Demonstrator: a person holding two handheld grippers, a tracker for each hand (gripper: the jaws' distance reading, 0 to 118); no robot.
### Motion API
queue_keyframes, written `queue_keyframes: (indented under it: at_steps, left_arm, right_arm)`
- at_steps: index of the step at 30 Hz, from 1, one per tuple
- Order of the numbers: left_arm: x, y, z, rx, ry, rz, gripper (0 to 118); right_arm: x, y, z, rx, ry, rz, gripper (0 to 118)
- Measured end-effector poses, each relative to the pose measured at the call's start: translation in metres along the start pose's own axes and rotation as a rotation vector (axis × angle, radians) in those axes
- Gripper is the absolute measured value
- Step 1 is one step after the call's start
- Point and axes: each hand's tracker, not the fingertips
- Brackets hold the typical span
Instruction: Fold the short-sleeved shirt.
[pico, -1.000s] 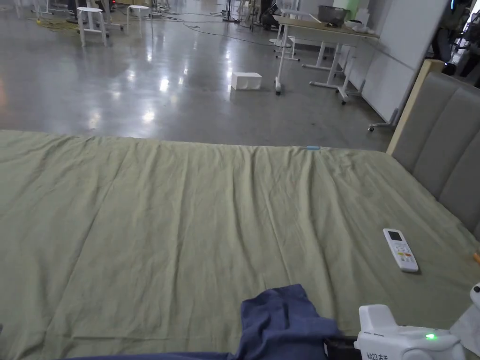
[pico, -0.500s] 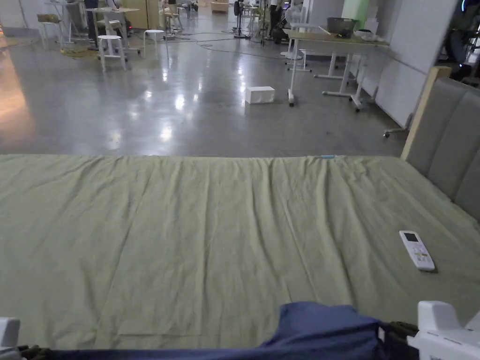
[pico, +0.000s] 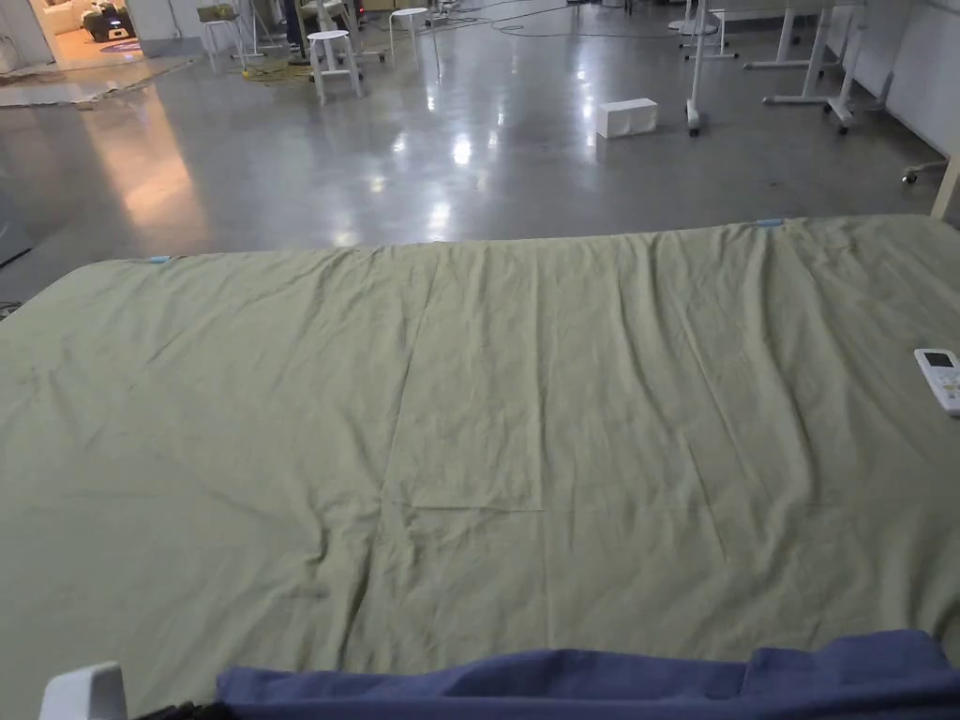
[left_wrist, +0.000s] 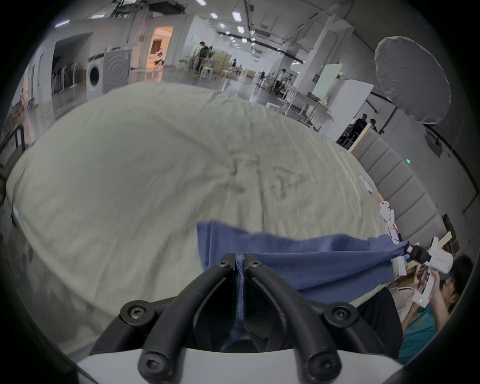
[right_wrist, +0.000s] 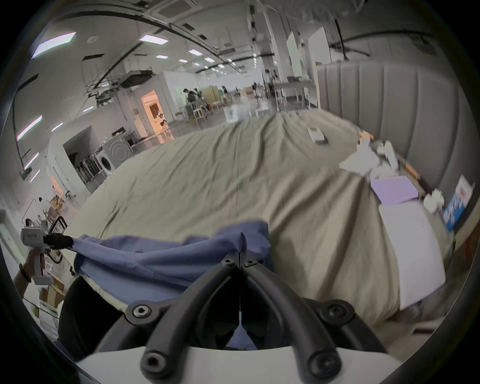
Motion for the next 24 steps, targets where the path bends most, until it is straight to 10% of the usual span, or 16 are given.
queue_keyframes:
  at_steps: [13, 15, 17, 19, 24]
  left_arm:
    - [-0.017, -0.034, -0.009, 0.000, 0.014, 0.033, 7]
    - [-0.018, -0.040, -0.013, 0.016, 0.041, 0.003, 22]
    - [-0.019, -0.047, -0.015, 0.007, 0.103, -0.021, 67]
    - [-0.024, -0.050, -0.004, 0.014, 0.102, -0.013, 87]
    - [-0.002, -0.042, 0.059, 0.192, 0.184, -0.060, 87]
  right_arm:
    - [0.013, -0.037, 0.001, -0.046, -0.046, -0.047, 0]
    - [0.011, -0.040, -0.006, -0.056, -0.061, -0.022, 2]
    - [0.011, -0.042, -0.012, -0.083, -0.091, -0.002, 46]
    - [0.016, -0.046, -0.009, -0.085, -0.124, -0.002, 77]
    - [0.010, -0.039, 0.035, 0.087, -0.156, -0.019, 76]
